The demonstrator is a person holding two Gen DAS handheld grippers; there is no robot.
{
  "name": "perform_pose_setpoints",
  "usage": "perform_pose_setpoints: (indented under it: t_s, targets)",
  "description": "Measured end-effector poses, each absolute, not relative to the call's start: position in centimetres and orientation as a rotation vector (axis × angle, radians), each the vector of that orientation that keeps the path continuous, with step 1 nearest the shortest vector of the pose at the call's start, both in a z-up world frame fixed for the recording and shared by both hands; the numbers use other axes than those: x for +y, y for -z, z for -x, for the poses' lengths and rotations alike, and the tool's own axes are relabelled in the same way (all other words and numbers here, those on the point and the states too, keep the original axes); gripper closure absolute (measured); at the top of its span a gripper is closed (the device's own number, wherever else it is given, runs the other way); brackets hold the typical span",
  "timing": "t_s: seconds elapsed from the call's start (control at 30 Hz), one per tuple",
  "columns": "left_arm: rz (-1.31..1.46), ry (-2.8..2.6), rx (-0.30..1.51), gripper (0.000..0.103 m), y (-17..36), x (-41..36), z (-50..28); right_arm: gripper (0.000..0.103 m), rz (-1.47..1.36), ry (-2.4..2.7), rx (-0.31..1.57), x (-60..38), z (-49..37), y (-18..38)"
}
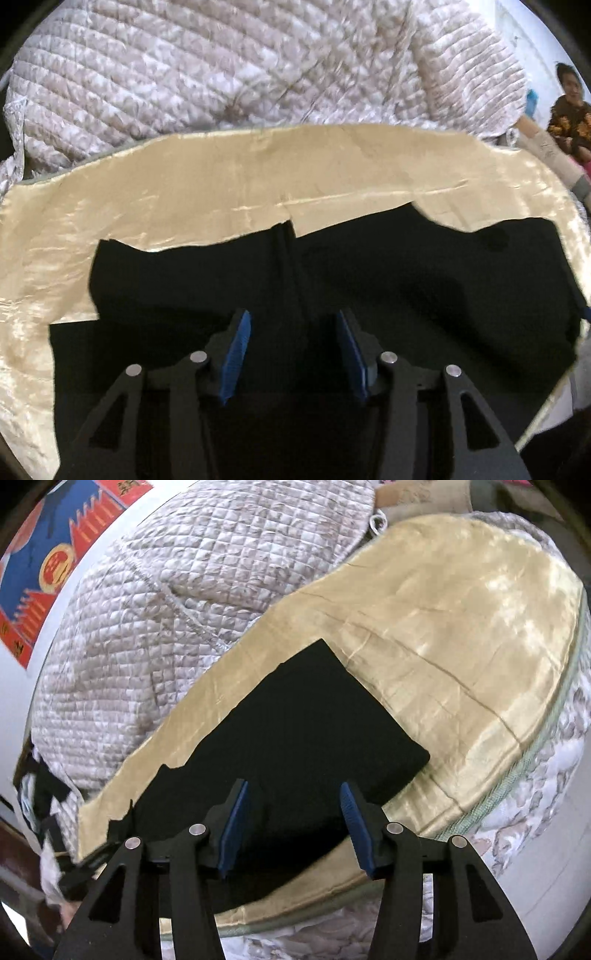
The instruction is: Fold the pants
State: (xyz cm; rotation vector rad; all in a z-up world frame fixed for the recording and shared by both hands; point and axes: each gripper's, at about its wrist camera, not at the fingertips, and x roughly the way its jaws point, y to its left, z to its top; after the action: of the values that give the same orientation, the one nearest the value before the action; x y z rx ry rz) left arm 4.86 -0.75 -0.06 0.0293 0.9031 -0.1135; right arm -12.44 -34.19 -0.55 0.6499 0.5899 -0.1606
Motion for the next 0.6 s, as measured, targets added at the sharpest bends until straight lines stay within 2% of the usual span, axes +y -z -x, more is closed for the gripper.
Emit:
perform_pose_setpoints:
  t_s: [0.03,0.07,0.1,0.17,0.27,0.6]
  targets:
    - [-0.05,0.108,0.881,0.056,0.1,-1.0,-4.8,0.052,-0.649,0.179,0.573,-34.3,12.6,0.4]
    - [-0.069,0.104,0.869,0.063,0.1,-1.3,-4.8,0.052,-0.649,0.198,0.561,-34.4,12.8,0.3]
    - [-0.078,0.101,0.866,0.078,0.1,-1.5,-4.7,0.052,-0.653,0.222,0.549,-34.6,13.1,0.3]
    - [-0.072,0.106,0.864,0.093,0.1,-1.4,-4.8,0.052,-0.679,0.242,0.54,-35.2,13.4,0.6]
    - [-0.023,0.107,0.86,0.099,-0.4,-0.7,-4.4,0.052,-0.692,0.245,0.555,-35.4,13.0,1.0]
    - [0.245,-0.038,0.668,0.099,-6.0,8.5,5.7,0.052,-0.7,0.242,0.529,-35.4,13.7,1.0]
